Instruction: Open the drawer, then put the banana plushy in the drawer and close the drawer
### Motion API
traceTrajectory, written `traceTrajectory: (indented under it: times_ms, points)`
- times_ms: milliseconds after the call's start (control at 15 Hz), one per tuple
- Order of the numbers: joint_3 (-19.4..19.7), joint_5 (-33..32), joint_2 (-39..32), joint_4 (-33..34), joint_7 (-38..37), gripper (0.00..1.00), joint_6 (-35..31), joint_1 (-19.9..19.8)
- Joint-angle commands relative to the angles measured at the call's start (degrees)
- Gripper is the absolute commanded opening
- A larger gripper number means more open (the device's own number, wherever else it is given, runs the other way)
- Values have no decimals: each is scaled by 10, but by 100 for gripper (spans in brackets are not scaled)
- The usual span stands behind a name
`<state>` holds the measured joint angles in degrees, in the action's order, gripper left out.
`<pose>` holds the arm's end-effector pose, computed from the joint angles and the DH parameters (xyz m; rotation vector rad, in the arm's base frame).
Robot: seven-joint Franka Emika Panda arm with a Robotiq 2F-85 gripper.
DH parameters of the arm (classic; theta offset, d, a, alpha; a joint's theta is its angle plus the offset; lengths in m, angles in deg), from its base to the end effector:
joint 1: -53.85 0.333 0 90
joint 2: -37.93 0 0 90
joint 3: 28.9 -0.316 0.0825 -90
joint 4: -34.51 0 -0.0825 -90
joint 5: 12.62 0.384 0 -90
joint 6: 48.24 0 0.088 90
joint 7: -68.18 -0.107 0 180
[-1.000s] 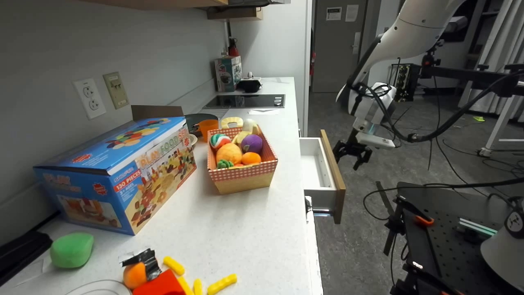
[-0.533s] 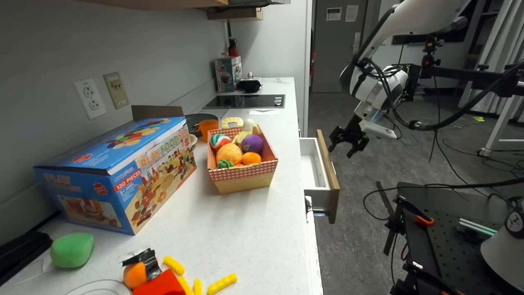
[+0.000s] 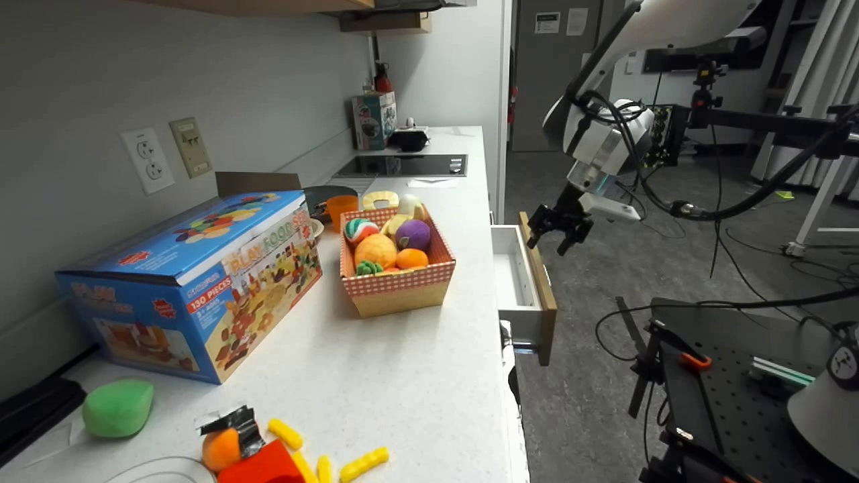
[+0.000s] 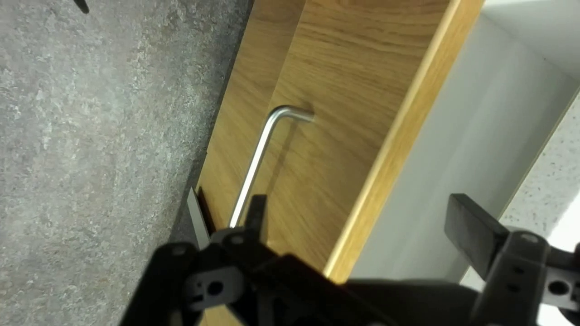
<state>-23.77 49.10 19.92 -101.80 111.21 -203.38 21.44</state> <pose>0.3688 -0.3246 0.1855 -2.5381 1.2063 -0.4129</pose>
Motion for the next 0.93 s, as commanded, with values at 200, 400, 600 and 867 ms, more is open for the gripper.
traceTrajectory:
  times_ms: [200,400,600,867]
  points:
    - [62,-81,-80,73,-77,100,70,39]
    - [67,-105,-105,100,-107,100,92,37]
    - [71,-136,-120,110,-148,100,102,38]
    - [86,-191,-122,93,-236,100,114,42]
